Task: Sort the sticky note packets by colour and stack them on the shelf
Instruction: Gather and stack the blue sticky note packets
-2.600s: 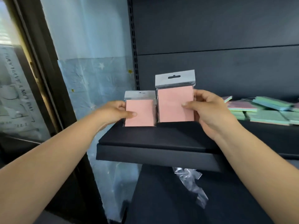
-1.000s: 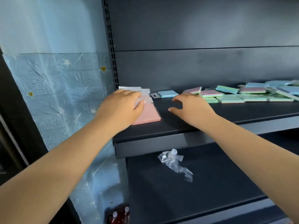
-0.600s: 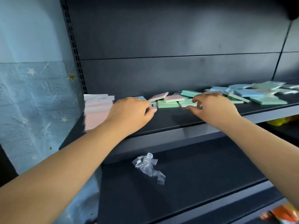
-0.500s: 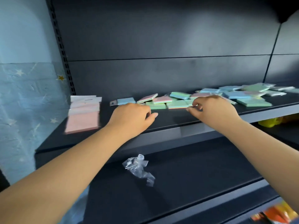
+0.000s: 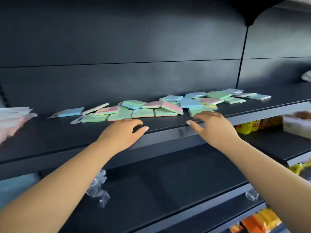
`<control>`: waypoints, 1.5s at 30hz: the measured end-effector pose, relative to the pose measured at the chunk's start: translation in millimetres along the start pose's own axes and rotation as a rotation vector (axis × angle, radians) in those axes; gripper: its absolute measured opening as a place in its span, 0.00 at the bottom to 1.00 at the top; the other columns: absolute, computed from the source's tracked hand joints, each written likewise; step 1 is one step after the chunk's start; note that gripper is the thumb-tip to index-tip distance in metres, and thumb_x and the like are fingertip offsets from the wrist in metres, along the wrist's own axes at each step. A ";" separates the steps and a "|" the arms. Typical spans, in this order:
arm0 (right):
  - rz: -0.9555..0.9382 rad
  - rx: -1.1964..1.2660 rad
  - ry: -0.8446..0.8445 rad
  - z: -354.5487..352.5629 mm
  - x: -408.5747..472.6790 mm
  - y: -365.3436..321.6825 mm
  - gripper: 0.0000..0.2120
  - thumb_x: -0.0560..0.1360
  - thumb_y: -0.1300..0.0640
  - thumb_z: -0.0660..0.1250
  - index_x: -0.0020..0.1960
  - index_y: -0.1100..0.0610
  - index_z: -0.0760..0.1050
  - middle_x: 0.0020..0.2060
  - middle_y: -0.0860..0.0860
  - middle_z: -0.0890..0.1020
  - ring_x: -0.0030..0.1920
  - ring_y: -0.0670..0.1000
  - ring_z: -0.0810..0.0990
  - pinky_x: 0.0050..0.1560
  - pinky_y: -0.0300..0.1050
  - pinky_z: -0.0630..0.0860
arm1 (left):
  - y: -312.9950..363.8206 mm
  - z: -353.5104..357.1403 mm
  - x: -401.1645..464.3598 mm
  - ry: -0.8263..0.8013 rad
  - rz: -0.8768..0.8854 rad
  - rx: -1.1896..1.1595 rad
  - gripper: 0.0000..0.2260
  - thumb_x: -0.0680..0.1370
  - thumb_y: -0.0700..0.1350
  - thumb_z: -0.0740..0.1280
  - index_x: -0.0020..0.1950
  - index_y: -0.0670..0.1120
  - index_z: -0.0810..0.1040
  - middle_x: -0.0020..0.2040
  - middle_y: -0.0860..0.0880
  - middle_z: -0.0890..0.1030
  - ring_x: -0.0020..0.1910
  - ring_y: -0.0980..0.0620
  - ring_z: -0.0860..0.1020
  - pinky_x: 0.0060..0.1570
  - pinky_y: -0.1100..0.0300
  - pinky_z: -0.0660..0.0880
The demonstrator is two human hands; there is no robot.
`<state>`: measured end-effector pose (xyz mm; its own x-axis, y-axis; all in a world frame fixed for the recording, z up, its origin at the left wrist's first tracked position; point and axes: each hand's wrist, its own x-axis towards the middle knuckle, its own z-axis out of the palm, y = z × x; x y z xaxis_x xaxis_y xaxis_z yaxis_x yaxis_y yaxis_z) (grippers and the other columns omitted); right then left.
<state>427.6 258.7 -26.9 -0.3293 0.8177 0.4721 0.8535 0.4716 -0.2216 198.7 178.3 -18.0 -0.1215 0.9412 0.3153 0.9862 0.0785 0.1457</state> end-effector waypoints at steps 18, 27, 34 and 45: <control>-0.261 0.152 -0.630 37.1 172.8 85.1 0.28 0.78 0.37 0.45 0.75 0.46 0.57 0.75 0.44 0.56 0.75 0.46 0.52 0.75 0.48 0.48 | 22.7 39.8 184.7 -0.317 0.144 0.095 0.32 0.73 0.67 0.57 0.74 0.61 0.54 0.76 0.58 0.56 0.74 0.58 0.56 0.72 0.62 0.54; -0.235 0.121 -0.678 45.1 230.3 139.8 0.25 0.79 0.40 0.44 0.74 0.47 0.59 0.73 0.42 0.62 0.74 0.45 0.57 0.70 0.39 0.51 | 42.2 42.1 213.2 0.199 -0.187 -0.430 0.24 0.76 0.63 0.59 0.45 0.42 0.77 0.46 0.44 0.81 0.47 0.42 0.77 0.43 0.63 0.70; -0.262 0.266 -0.735 54.6 256.1 165.5 0.29 0.75 0.33 0.45 0.70 0.44 0.64 0.60 0.37 0.68 0.64 0.42 0.65 0.70 0.42 0.55 | 55.5 40.0 230.2 0.546 -0.175 -0.355 0.12 0.80 0.49 0.59 0.53 0.46 0.79 0.45 0.51 0.78 0.45 0.52 0.74 0.45 0.69 0.69; -0.222 0.390 -0.780 67.5 290.7 241.5 0.30 0.76 0.34 0.50 0.70 0.49 0.66 0.69 0.47 0.69 0.70 0.49 0.66 0.71 0.44 0.59 | 105.0 83.2 262.2 -0.139 -0.053 0.032 0.18 0.80 0.54 0.54 0.71 0.56 0.66 0.72 0.55 0.64 0.75 0.55 0.55 0.71 0.63 0.51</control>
<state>510.7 632.6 -0.8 -0.7724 0.6188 -0.1434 0.5864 0.6080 -0.5353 279.8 460.7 2.0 -0.1588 0.9718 0.1744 0.9822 0.1374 0.1284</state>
